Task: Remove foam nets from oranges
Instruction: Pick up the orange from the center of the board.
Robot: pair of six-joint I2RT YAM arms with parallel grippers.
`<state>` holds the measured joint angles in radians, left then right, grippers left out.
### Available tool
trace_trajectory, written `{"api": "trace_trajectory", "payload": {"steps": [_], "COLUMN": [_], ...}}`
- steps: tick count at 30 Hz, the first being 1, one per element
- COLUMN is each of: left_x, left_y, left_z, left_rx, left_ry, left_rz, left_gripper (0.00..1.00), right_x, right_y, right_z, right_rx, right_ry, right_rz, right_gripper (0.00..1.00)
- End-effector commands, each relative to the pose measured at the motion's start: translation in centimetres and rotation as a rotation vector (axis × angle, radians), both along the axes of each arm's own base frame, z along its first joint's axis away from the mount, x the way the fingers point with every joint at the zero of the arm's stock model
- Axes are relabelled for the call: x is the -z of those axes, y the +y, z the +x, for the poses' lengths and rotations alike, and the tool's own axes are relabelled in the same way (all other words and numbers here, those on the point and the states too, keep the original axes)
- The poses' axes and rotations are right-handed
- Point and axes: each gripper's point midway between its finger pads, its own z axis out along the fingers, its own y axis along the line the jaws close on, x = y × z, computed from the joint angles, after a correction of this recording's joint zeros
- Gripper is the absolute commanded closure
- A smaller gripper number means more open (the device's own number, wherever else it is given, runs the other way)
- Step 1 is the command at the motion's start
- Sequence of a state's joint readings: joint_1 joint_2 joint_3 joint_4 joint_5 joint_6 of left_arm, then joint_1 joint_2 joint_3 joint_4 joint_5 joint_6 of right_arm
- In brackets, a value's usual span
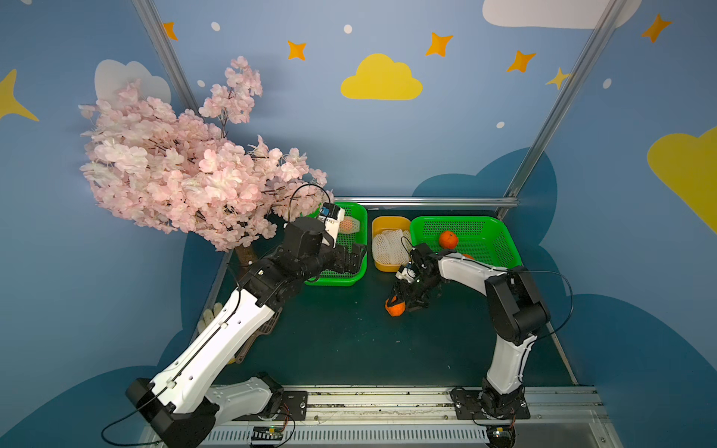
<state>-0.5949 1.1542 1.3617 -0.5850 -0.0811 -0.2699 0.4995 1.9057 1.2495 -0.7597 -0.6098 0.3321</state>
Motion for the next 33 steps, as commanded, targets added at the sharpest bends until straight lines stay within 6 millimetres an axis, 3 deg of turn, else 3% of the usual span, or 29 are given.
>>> {"api": "trace_trajectory", "payload": {"steps": [1, 12, 19, 26, 33], "left_x": [0.5, 1.5, 2.1, 3.2, 4.8], "left_y": [1.8, 5.0, 5.4, 4.6, 2.0], "left_z": [-1.0, -3.2, -3.4, -2.9, -1.3], "left_rx": [-0.047, -0.109, -0.104, -0.067, 0.028], "left_ry": [0.006, 0.01, 0.017, 0.035, 0.061], "left_rz": [0.013, 0.04, 0.071, 0.103, 0.12], "left_gripper": [0.0, 0.0, 0.0, 0.0, 0.0], "right_x": [0.0, 1.0, -0.1, -3.6, -8.6], "right_y": [0.6, 1.1, 1.5, 1.1, -2.4], "right_z": [0.6, 1.3, 1.5, 1.3, 2.7], "right_rx": [-0.019, -0.021, -0.021, -0.003, 0.102], "right_ry": [-0.022, -0.01, -0.015, -0.05, -0.127], "right_rz": [0.0, -0.011, 0.018, 0.058, 0.071], "right_gripper": [0.21, 0.23, 0.42, 0.49, 0.49]}}
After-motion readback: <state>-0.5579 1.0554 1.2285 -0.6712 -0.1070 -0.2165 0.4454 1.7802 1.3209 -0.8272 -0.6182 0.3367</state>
